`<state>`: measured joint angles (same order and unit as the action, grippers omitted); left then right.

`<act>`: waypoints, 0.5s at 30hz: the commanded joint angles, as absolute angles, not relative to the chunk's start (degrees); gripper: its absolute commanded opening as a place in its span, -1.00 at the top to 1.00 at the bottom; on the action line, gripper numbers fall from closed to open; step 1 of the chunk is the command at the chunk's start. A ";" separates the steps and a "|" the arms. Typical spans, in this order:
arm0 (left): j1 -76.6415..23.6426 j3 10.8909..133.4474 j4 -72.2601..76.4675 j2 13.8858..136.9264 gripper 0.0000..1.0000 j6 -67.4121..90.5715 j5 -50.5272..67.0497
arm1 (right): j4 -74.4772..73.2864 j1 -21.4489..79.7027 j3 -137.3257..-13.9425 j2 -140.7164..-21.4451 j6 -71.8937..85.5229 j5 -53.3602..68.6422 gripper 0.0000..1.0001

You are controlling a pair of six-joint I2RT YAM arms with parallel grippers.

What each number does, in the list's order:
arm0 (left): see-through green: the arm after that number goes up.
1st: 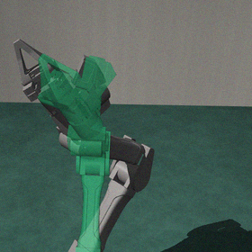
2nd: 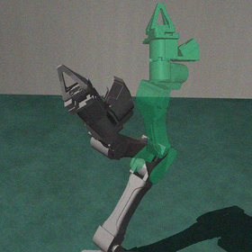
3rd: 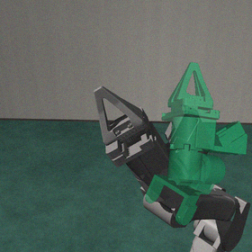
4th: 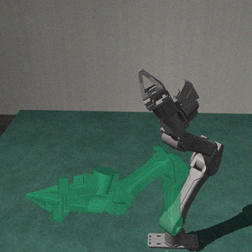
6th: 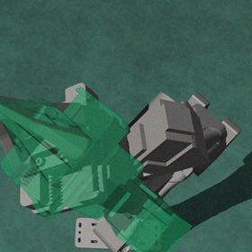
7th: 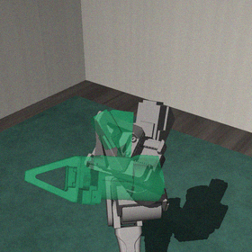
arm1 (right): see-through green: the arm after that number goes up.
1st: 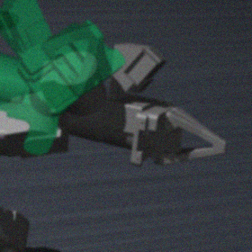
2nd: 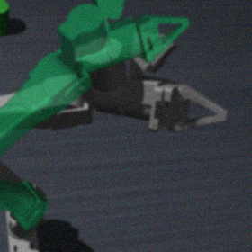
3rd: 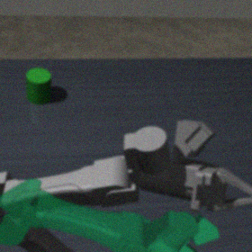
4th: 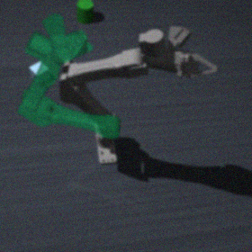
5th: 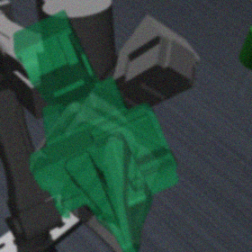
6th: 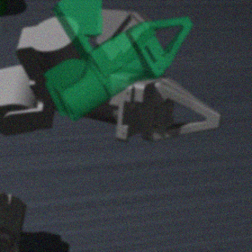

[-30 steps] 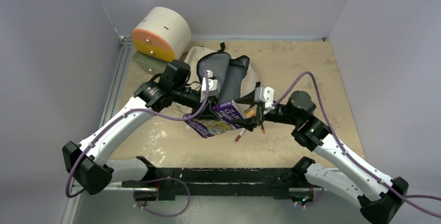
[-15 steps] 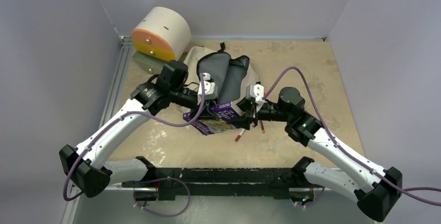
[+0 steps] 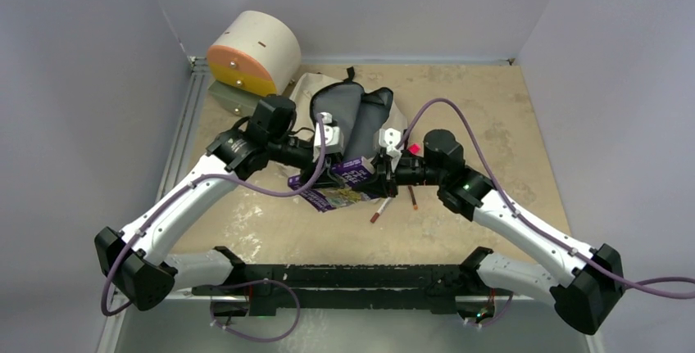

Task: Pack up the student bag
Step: Place the book in the student bag.

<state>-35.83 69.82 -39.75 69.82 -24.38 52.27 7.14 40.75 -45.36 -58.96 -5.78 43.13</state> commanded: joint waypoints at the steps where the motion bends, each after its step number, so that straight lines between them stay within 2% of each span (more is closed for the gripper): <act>1: -36.47 68.13 -27.10 64.46 -0.09 -19.12 45.73 | 11.18 40.88 -45.36 -54.60 2.13 34.81 1.00; 4: -36.40 65.71 -22.71 61.93 -0.26 -16.01 36.60 | 13.57 40.87 -43.98 -51.50 11.18 21.56 1.00; 9: -36.35 64.65 -18.12 61.14 -0.37 -8.67 19.76 | 10.92 40.87 -45.15 -47.39 27.95 -10.99 1.00; 15: -36.38 66.18 -16.53 66.63 -0.43 -0.59 13.40 | 0.87 40.80 -47.69 -46.08 44.75 -36.52 1.00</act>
<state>-36.21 65.01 -20.67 62.96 -8.32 21.28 4.01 40.84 -42.94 -46.54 29.30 -11.99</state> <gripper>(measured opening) 0.704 0.272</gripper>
